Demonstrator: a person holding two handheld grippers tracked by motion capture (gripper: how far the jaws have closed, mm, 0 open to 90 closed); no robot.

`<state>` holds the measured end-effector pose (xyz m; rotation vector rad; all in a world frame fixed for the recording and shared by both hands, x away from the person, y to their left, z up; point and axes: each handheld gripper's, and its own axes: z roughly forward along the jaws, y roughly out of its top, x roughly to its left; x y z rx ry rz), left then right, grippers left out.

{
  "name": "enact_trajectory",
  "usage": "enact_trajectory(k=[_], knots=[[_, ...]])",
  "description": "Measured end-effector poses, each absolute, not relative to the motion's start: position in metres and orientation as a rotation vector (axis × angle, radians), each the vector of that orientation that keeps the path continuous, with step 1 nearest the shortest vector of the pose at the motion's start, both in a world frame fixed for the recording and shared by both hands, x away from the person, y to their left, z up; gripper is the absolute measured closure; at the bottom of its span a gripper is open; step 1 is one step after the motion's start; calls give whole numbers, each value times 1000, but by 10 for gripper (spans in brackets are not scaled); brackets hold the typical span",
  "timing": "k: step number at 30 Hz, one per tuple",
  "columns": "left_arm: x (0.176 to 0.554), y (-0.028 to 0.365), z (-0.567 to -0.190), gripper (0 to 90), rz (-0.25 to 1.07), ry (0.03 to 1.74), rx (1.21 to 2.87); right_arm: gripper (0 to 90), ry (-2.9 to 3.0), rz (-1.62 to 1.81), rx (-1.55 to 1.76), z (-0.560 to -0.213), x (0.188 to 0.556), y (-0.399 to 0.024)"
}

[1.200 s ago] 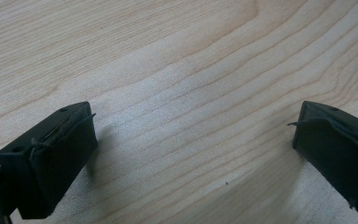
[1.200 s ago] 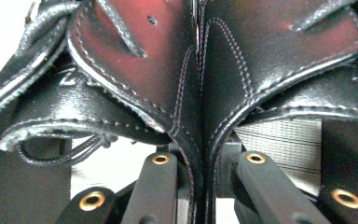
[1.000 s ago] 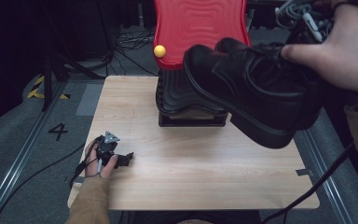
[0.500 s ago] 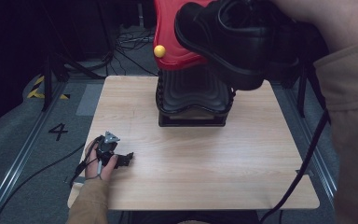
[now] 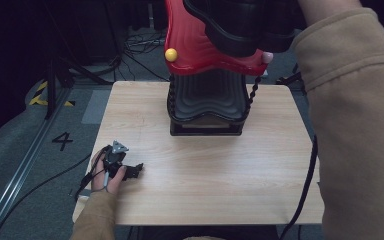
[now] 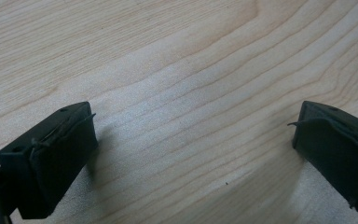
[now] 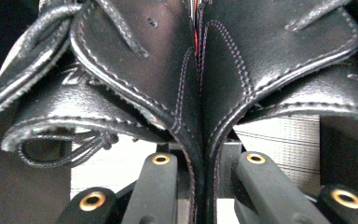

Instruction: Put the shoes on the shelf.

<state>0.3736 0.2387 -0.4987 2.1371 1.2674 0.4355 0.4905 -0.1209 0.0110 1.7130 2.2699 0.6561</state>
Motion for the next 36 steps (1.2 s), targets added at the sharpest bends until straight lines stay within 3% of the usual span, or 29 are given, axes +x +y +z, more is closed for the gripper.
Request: enact_trajectory(k=[21, 36], knots=[[374, 239, -498, 0, 429, 1266, 2146, 823, 2077, 746, 1703, -18, 551, -94], [373, 239, -498, 1, 427, 1268, 2148, 809, 1991, 779, 1740, -51, 568, -73]])
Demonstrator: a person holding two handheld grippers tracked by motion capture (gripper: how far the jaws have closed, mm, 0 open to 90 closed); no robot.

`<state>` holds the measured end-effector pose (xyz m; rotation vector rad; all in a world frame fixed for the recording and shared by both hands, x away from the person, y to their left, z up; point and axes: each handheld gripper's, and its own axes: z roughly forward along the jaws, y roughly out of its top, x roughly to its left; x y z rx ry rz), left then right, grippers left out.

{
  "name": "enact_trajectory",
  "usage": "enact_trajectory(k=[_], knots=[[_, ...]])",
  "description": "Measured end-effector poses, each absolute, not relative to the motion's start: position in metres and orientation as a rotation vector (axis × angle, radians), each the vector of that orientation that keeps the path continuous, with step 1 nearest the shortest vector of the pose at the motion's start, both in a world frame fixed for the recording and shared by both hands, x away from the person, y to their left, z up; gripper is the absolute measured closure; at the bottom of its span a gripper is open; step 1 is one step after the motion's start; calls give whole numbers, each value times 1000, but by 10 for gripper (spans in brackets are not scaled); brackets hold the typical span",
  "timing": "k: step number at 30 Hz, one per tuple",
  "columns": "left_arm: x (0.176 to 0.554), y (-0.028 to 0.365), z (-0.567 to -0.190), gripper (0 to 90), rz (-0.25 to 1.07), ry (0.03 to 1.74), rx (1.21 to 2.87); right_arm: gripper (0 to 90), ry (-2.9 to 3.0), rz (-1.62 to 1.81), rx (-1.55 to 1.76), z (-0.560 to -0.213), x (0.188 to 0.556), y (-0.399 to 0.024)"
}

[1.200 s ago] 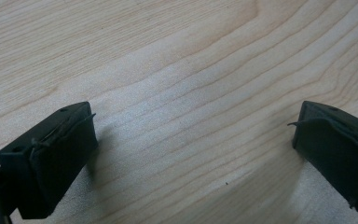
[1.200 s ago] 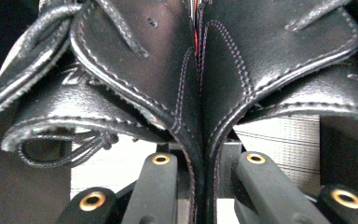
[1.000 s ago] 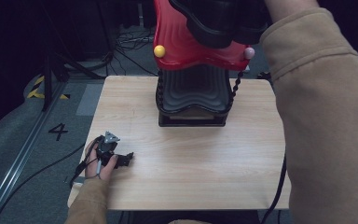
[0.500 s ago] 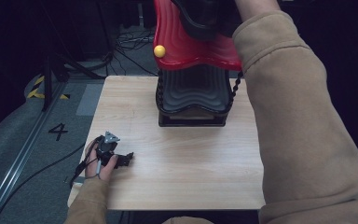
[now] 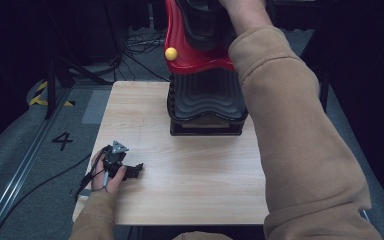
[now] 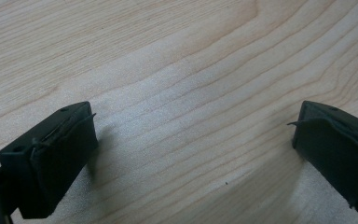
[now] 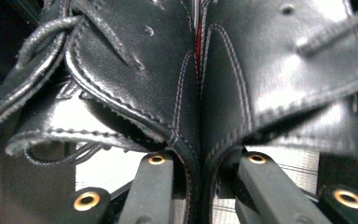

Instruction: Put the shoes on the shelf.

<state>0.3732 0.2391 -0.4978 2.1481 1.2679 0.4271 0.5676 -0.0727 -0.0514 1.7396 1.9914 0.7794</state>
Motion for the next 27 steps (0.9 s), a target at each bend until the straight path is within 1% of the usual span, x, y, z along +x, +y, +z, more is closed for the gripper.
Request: enact_trajectory(k=[7, 23, 25, 27], knots=[[373, 239, -498, 2, 427, 1268, 2148, 809, 1989, 782, 1757, -68, 576, -72], [373, 239, -498, 3, 423, 1271, 2147, 801, 1946, 812, 1746, -85, 580, -66], [373, 239, -498, 3, 422, 1271, 2147, 789, 1941, 805, 1736, -85, 580, -66], [373, 239, -498, 2, 426, 1268, 2149, 739, 1945, 762, 1727, -88, 581, -64]])
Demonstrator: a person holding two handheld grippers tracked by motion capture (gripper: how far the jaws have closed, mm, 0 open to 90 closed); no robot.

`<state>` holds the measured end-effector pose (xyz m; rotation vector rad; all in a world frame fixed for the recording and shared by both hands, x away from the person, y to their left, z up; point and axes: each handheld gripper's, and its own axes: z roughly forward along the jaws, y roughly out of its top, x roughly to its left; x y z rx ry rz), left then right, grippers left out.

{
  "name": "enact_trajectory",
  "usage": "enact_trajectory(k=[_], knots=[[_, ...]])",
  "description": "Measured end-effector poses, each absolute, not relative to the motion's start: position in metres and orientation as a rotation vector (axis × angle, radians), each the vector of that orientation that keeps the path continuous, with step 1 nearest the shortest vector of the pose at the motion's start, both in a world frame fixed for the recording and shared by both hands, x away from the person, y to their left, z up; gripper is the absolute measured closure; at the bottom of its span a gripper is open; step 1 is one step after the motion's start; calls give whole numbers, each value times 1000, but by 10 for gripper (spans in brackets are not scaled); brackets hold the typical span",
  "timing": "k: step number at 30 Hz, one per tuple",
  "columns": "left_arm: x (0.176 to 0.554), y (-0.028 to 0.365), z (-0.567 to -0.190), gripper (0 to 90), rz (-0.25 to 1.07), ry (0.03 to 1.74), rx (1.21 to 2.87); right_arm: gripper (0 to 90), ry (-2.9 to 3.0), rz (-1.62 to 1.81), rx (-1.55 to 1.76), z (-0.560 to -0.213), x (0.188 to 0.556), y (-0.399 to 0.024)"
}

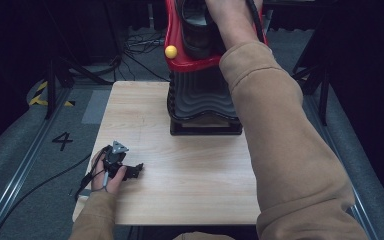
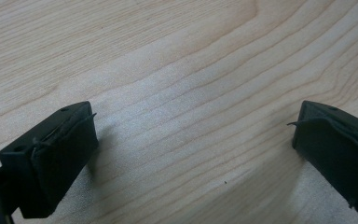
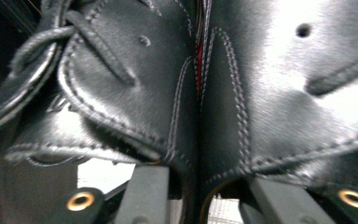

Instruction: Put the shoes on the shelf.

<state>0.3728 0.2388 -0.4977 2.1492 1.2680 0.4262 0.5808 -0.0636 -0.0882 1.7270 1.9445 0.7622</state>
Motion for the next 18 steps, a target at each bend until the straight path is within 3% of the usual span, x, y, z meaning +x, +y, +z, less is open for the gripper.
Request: enact_trajectory(k=[11, 18], knots=[[372, 239, -497, 3, 421, 1269, 2152, 726, 1922, 672, 1684, -90, 579, -69], [373, 239, -498, 1, 423, 1269, 2150, 632, 1980, 682, 1701, -90, 574, -68]])
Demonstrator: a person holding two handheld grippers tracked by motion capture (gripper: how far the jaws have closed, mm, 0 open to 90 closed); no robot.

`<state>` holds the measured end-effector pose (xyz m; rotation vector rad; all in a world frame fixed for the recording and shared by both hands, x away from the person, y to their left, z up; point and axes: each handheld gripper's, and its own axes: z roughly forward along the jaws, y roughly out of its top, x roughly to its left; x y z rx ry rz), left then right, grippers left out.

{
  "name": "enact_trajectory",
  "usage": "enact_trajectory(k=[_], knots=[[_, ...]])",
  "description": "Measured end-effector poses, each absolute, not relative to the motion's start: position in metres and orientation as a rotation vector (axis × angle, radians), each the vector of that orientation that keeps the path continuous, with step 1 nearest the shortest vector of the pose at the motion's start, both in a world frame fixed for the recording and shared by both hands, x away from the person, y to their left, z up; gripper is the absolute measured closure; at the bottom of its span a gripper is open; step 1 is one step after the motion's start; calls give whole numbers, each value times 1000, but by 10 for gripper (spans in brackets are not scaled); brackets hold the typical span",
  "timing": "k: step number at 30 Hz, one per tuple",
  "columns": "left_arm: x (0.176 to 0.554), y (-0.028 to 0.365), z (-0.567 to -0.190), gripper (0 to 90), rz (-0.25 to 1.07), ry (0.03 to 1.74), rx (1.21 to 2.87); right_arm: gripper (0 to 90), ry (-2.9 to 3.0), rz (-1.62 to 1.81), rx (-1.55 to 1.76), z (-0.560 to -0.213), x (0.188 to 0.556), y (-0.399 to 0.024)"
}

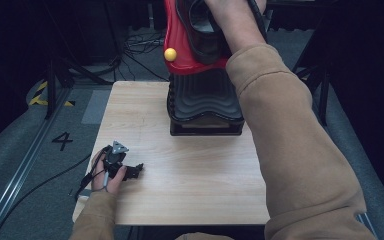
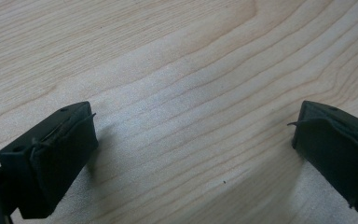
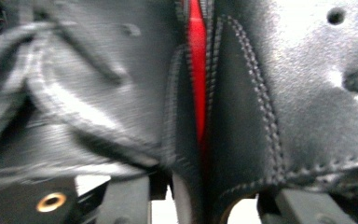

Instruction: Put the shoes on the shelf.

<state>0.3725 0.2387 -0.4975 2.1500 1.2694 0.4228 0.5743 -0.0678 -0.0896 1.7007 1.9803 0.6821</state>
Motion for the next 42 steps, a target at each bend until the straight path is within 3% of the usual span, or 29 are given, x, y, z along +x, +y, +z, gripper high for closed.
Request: enact_trajectory(k=[9, 20, 28, 42], knots=[[373, 239, -498, 1, 423, 1269, 2150, 550, 2029, 723, 1747, -80, 565, -78], [373, 239, -498, 1, 423, 1270, 2150, 543, 2085, 778, 1762, -71, 551, -92], [373, 239, -498, 1, 422, 1270, 2150, 516, 2185, 856, 1631, -47, 518, -113], [373, 239, -498, 0, 417, 1263, 2149, 455, 2324, 932, 1362, -42, 457, -173]])
